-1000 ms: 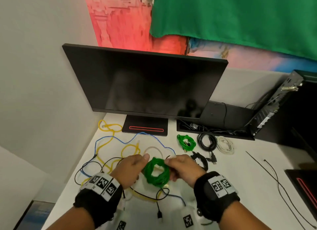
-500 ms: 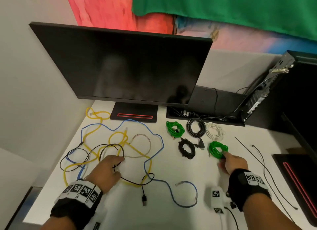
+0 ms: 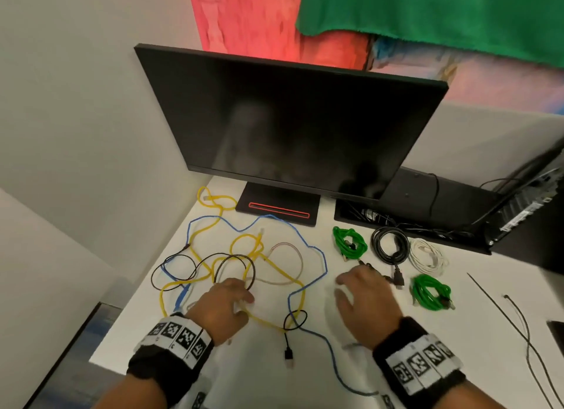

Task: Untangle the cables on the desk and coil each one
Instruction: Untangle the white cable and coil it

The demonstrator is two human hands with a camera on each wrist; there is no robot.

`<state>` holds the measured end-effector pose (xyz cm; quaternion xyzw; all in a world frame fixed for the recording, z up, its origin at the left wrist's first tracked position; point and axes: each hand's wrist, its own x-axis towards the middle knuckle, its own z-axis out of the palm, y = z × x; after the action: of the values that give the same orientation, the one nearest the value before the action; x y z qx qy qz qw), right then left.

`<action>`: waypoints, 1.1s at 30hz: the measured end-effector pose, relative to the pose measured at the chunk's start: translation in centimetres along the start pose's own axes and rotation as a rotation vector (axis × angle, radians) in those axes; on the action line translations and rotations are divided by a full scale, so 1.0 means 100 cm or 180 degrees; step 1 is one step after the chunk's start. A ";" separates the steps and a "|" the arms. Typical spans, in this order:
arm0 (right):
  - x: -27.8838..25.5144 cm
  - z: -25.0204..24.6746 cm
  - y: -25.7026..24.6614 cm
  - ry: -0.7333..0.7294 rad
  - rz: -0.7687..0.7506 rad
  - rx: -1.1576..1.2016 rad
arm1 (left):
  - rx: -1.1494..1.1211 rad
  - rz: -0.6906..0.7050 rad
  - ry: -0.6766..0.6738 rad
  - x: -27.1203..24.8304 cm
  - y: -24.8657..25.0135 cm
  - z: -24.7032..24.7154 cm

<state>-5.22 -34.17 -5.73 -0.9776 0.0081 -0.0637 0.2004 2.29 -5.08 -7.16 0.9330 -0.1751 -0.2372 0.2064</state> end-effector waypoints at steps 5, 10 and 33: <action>0.064 0.046 -0.059 -0.1361 -0.0438 -0.0161 | 0.0135 -0.0302 -0.0392 0.000 -0.005 -0.003; 0.088 0.077 -0.077 -0.1946 -0.0097 -0.0924 | 0.0097 -0.0141 -0.0476 0.002 -0.011 -0.007; 0.101 -0.058 -0.143 -0.0123 -0.0137 0.2480 | -0.2328 0.0951 0.0888 0.024 0.045 -0.136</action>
<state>3.89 -23.71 6.41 -0.8292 -0.0410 -0.0478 0.5554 10.24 -5.85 4.98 0.7857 -0.1831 -0.1225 0.5780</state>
